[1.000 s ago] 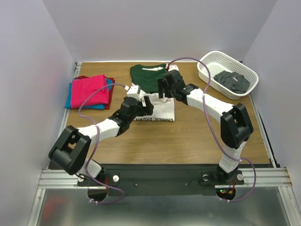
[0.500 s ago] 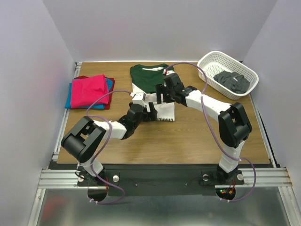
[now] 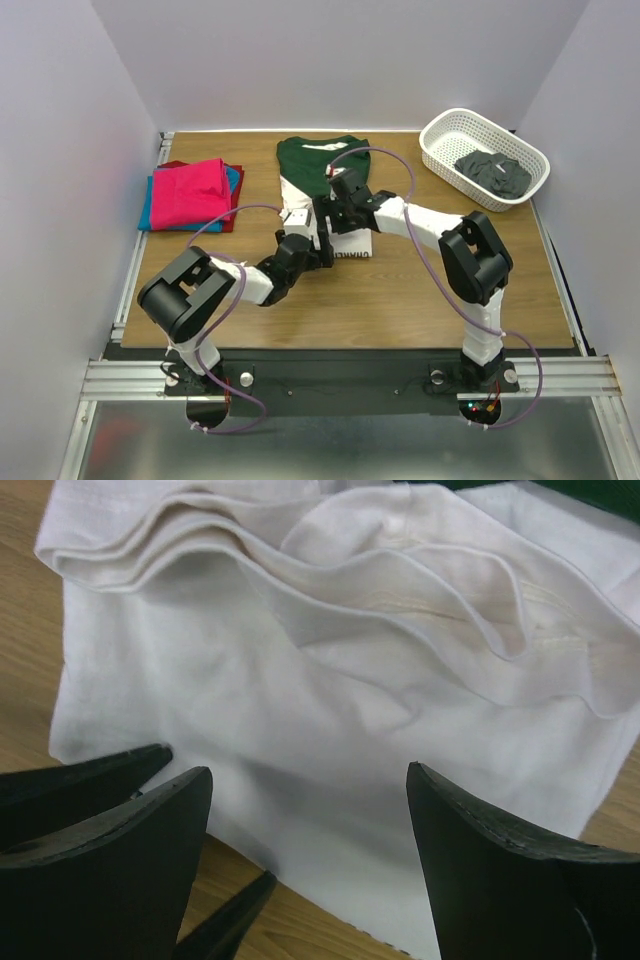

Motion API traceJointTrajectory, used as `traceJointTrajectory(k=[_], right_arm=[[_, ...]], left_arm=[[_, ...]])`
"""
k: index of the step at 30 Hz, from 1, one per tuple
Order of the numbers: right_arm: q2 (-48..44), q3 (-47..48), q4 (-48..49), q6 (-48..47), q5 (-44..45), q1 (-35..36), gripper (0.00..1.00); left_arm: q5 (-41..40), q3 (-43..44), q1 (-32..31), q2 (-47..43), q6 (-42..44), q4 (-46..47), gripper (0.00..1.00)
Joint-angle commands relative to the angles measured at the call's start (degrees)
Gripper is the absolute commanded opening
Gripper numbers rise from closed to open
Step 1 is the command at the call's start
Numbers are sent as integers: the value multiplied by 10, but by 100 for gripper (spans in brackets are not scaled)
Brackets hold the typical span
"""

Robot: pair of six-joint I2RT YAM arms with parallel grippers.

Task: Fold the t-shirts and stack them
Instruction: Fold the tshirt

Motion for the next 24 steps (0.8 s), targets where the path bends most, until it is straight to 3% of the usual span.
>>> traceJointTrajectory(k=[1,13,24], right_arm=[[18,42,17,5,-9,7,85],[95,81,14,6,59,9,86],[154,172,6,-11,122,9,89]], left_arm=[[-17,-17,-20,4,-19,-18,93],[-28,-46,-102,-12,-81,-48,92],[-33,-67,-138,3,-120,-69,93]])
